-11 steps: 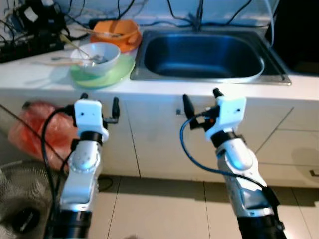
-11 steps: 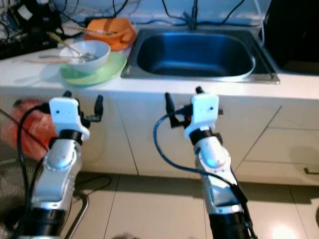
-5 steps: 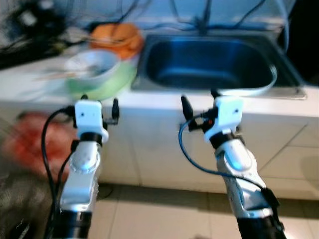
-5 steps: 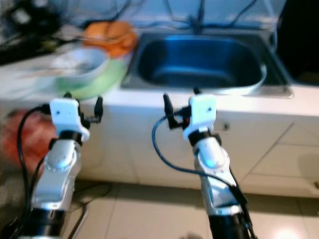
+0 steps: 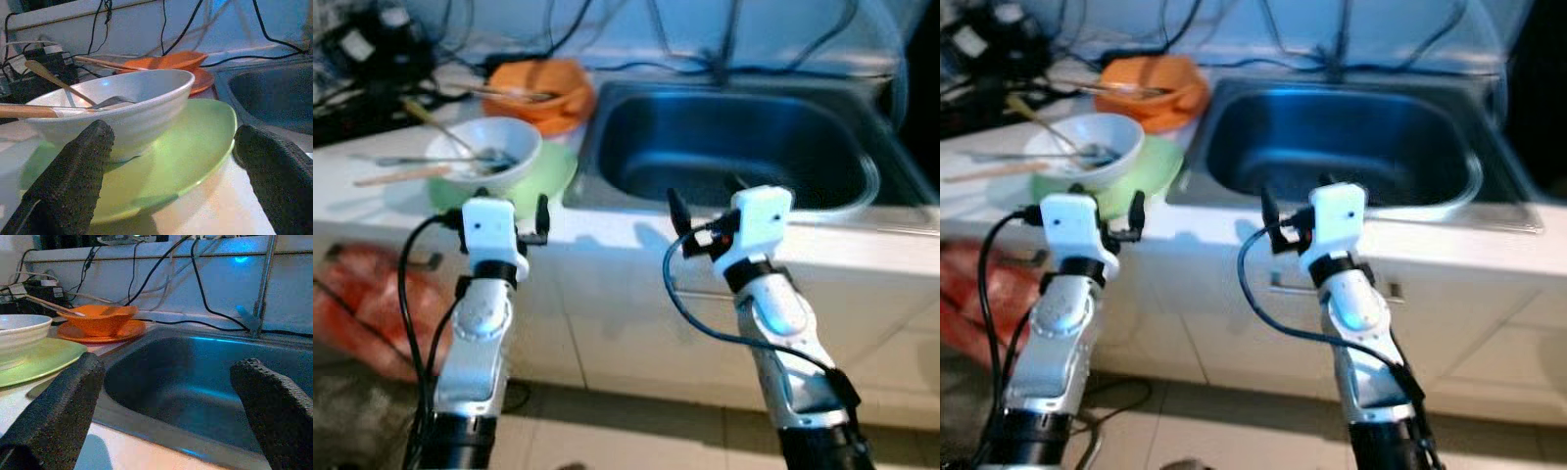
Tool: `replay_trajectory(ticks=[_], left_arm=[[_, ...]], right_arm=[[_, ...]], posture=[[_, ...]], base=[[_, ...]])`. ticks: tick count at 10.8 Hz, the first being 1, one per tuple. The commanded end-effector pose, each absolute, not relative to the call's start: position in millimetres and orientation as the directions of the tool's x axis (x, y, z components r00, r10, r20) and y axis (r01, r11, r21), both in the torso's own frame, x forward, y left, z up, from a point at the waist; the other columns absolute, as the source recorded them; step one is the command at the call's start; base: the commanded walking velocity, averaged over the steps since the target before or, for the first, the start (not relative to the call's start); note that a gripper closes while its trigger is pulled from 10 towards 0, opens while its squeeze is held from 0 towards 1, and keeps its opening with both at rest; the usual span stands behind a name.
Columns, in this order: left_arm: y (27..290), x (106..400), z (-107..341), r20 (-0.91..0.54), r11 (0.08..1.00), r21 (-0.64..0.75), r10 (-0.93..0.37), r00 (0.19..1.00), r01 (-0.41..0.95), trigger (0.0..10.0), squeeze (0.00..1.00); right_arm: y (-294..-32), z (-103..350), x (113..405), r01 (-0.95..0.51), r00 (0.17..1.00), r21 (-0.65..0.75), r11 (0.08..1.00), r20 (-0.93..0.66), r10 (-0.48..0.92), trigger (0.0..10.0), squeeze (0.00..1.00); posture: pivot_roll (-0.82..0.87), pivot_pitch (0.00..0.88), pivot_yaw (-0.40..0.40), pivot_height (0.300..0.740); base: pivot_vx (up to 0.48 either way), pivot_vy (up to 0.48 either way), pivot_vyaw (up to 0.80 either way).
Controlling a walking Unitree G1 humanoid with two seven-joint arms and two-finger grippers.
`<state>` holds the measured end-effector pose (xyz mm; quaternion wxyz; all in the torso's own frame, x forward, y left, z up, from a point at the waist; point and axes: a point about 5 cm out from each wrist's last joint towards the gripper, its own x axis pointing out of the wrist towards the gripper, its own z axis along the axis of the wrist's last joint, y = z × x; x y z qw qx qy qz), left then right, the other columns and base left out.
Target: Kitchen organization
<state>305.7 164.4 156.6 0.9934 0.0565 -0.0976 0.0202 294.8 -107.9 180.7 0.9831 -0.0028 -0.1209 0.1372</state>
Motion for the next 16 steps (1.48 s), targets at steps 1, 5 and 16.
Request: replay_trajectory(ticks=[1, 5, 16], left_arm=[[159, 305, 156, 0.189, 0.992, 0.118, 0.010, 0.982, -0.033, 10.0, 0.00], [160, 307, 155, 0.182, 0.993, 0.110, 0.015, 0.983, -0.036, 10.0, 0.00], [140, 320, 165, 0.243, 0.996, 0.066, -0.075, 0.967, 0.060, 10.0, 0.00]], right_arm=[[-112, 180, 295, -0.257, 0.937, -0.032, 0.966, 0.235, 0.257, 10.0, 0.00], [-111, 180, 295, -0.259, 0.936, -0.034, 0.965, 0.237, 0.259, 10.0, 0.00], [-110, 184, 302, -0.269, 0.932, -0.025, 0.963, 0.247, 0.267, 10.0, 0.00]], posture=[[-0.01, 0.078, 0.044, 0.740], [-0.01, 0.077, 0.046, 0.740], [-0.01, 0.040, 0.039, 0.740]], base=[[0.000, 0.000, 0.00], [0.000, -0.350, 0.00], [0.000, -0.060, -0.26]])
